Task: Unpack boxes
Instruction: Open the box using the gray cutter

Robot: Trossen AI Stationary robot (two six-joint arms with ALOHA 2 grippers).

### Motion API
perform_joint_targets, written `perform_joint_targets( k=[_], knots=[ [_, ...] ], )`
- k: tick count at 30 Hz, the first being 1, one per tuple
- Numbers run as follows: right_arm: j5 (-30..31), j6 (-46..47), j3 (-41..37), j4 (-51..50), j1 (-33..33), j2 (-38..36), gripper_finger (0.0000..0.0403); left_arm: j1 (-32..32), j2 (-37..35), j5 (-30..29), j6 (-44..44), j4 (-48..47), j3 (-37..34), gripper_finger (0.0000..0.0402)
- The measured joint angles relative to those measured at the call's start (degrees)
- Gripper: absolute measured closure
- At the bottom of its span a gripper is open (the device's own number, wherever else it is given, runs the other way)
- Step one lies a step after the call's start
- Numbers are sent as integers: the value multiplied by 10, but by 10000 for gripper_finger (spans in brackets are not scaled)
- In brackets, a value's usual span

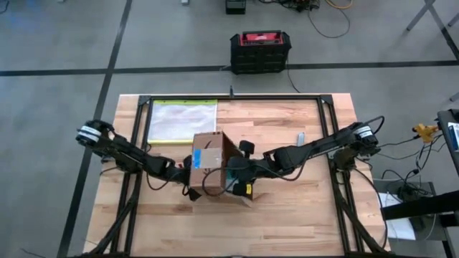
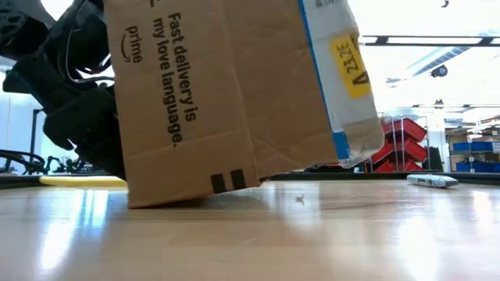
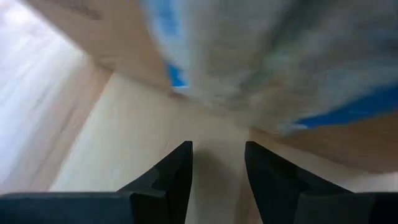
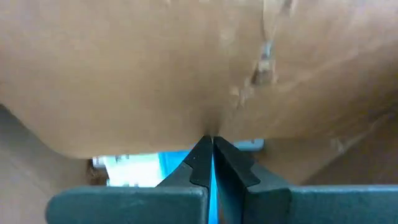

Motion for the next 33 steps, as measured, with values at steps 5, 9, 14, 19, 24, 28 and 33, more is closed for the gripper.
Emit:
perform_joint_targets(
  k=[5,9,14,19,24,28,33],
  knots=[
    [-33,-11,4,25,-5,0,403,0,43,-16,13,85,-2,269],
    [-37,-13,7,17,-7,-3,403,0,108,-26,27,185,5,269],
    [-47,-18,51,-48,-7,-5,403,0,175,-35,41,256,32,269],
    [-67,-23,85,-106,-12,-7,403,1,184,-25,58,263,49,269],
    [-92,-20,83,-117,-14,-8,403,-6,112,-10,38,166,27,269],
    [-93,-20,83,-114,-15,-7,403,-18,21,-15,23,50,17,269],
    [-93,-23,82,-103,-16,-7,403,-31,-98,-27,-1,-118,16,269]
  ],
)
